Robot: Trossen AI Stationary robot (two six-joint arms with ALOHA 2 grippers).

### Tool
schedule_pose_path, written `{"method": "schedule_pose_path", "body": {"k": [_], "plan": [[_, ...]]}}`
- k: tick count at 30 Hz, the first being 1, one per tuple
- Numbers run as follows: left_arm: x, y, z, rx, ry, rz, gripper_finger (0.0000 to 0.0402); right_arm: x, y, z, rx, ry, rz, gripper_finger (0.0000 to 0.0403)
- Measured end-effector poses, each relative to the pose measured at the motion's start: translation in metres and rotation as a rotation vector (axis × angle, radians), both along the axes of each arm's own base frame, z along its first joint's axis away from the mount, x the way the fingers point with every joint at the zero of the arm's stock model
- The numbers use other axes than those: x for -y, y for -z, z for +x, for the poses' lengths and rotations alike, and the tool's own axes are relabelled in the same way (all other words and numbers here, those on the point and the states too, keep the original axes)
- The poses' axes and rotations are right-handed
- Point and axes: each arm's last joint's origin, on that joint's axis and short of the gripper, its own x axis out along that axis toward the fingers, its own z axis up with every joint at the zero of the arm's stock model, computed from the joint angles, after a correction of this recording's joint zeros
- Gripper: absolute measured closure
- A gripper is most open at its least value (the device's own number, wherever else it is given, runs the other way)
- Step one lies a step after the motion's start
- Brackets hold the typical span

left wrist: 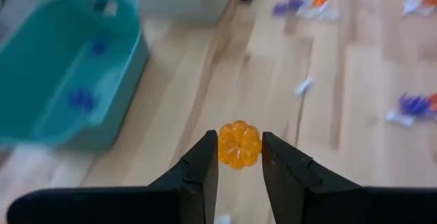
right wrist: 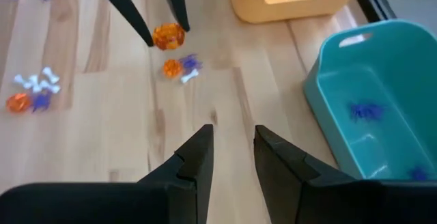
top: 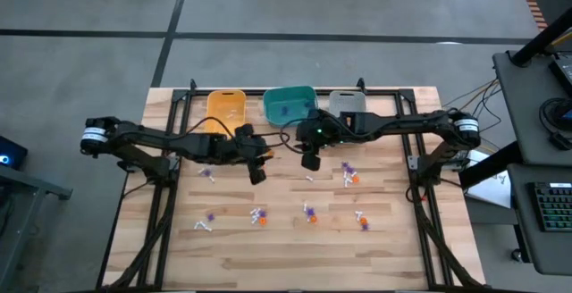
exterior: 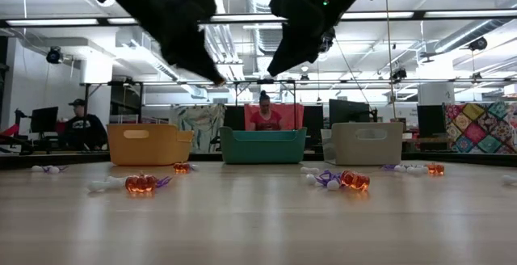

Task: Sort Halloween decoration
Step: Put the orange pumpkin toy into the gray bin

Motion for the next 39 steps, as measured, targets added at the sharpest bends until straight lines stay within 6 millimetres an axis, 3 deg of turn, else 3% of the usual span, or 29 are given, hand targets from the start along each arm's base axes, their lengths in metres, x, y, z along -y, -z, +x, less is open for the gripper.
{"method": "schedule_pose_path", "body": {"k": [11, 20, 29, 39], "plan": [[-0.019, -0.023, 0.017, 0.262, 0.124, 0.085, 0.0327, -0.018, -0.024, -0.068, 0.161, -0.011, 0.0, 0.0318], [-0.05, -0.033, 0.029, 0.424, 0.152, 0.106, 0.0327, -0.031, -0.023, -0.103, 0.392, -0.052, -0.025, 0.0319], [-0.053, -0.019, 0.034, 0.316, 0.15, 0.083, 0.0327, -0.031, -0.015, -0.105, 0.386, 0.007, 0.058, 0.0334], [-0.048, 0.023, 0.035, 0.045, 0.245, -0.085, 0.0322, -0.03, 0.005, -0.09, 0.301, 0.016, 0.07, 0.0335]]}}
